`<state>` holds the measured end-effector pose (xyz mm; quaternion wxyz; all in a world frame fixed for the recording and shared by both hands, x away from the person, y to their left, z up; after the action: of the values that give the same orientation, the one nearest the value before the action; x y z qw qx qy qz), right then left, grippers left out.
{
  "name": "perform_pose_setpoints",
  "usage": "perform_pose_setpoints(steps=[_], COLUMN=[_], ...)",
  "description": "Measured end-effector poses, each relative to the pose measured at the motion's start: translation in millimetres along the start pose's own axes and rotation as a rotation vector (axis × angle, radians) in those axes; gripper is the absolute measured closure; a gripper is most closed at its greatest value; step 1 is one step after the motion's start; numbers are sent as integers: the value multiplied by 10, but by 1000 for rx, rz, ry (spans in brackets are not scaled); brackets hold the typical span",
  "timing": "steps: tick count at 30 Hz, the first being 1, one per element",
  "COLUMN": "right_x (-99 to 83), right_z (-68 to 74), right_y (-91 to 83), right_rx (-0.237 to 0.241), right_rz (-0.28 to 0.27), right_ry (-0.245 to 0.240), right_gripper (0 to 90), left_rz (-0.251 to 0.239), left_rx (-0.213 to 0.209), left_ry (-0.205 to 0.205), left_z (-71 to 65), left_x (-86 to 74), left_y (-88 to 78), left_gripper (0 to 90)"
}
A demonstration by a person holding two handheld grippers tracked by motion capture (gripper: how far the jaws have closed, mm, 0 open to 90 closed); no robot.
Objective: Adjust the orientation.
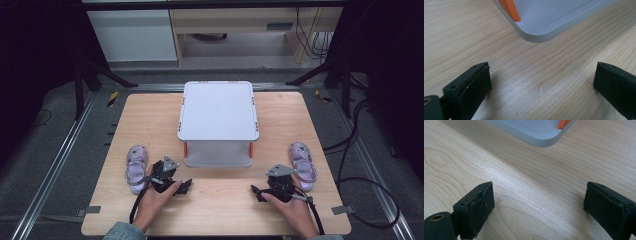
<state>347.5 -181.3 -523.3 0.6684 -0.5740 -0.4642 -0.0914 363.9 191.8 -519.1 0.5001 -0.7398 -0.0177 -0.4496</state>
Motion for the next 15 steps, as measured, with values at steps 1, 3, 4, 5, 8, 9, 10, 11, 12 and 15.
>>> perform_pose_setpoints(steps=[1,3,4,5,8,9,10,11,12,15], right_x=[-1,-2,-2,-3,-4,-4,-4,-5,-5,-7], right_z=[1,3,3,4,5,6,6,6,6,7], right_y=[-1,-1,-1,-2,-3,-3,-4,-4,-5,-6], right_rx=[-1,-4,-4,-5,-7,-7,-7,-7,-7,-8], right_rz=[0,0,0,0,0,0,0,0,0,0], right_ry=[1,3,3,4,4,5,5,5,6,7], right_gripper=[95,95,95,95,96,96,95,96,96,96], left_rz=[0,14,6,-5,-36,-52,-63,-79,-93,-127], left_rx=[0,1,7,8,10,10,14,17,20,54], left_ry=[0,20,21,16,20,22,21,12,8,-4], left_z=[0,-23,-37,-49,-99,-114,-124,-131,-131,-102], left_x=[0,20,31,41,59,65,72,78,85,92], left_y=[0,-39,-70,-111,-244,-292,-342,-390,-440,-591], left_gripper=[42,64,64,64,73,78,82,84,84,97])
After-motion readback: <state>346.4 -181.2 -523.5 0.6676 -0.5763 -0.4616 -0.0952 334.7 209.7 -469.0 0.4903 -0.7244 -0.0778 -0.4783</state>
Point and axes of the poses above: each handheld gripper's, and its own axes: y roughly forward along the jaws, x roughly out of its top, z roughly to its left, the point moved 1 cm from there along y, roughly forward along the jaws, and after that the axes turned 8 degrees about -x, right-handed, at the moved point
